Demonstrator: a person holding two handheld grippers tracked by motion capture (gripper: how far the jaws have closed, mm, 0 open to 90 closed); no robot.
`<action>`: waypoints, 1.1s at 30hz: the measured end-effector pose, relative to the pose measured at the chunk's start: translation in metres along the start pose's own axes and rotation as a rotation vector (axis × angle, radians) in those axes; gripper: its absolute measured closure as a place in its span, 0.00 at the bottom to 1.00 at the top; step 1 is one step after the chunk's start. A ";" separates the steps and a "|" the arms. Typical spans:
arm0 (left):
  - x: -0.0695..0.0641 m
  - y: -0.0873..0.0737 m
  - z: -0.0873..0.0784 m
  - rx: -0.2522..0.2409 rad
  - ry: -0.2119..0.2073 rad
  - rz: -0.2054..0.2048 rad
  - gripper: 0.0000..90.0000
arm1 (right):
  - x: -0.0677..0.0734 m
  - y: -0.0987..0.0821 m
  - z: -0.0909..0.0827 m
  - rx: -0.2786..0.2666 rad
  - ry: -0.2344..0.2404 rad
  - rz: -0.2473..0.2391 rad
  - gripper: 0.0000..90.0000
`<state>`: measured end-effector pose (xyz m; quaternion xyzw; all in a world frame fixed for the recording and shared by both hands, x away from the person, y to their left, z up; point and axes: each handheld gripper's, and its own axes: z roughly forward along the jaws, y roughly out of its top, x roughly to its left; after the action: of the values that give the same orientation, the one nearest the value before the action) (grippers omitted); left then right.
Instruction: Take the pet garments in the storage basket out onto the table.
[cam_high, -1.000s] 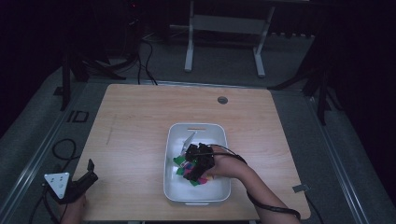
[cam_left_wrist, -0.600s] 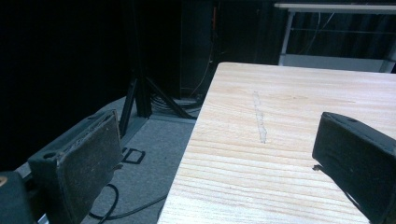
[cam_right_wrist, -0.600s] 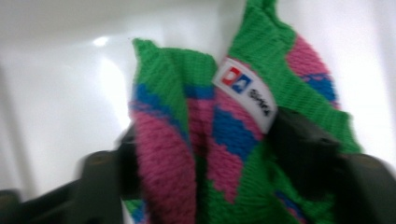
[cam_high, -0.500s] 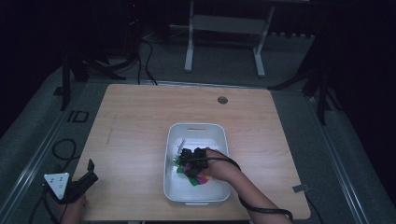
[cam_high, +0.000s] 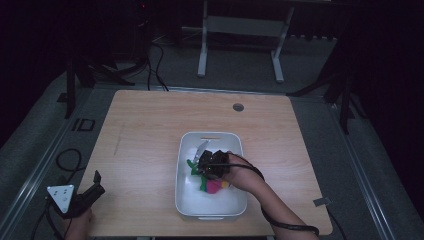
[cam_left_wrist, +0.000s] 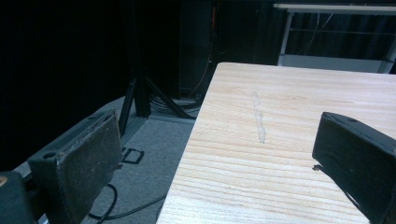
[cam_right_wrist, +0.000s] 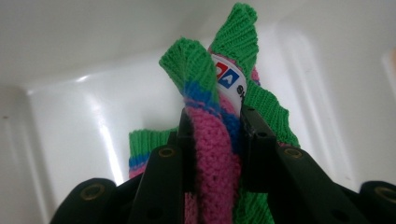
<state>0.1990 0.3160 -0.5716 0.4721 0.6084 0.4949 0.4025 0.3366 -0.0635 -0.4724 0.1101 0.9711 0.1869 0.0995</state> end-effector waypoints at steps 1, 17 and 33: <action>0.000 0.000 0.000 -0.001 0.001 -0.001 0.02 | -0.001 0.000 -0.005 -0.011 -0.004 -0.006 0.81; 0.000 0.000 0.000 -0.002 0.006 0.000 0.02 | -0.004 0.008 -0.074 -0.137 -0.037 -0.029 0.82; 0.000 0.000 0.000 0.001 0.002 -0.002 0.02 | -0.023 0.000 -0.130 -0.225 -0.108 0.012 0.81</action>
<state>0.1991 0.3164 -0.5715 0.4710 0.6095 0.4948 0.4023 0.3285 -0.1135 -0.3506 0.1142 0.9365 0.2890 0.1624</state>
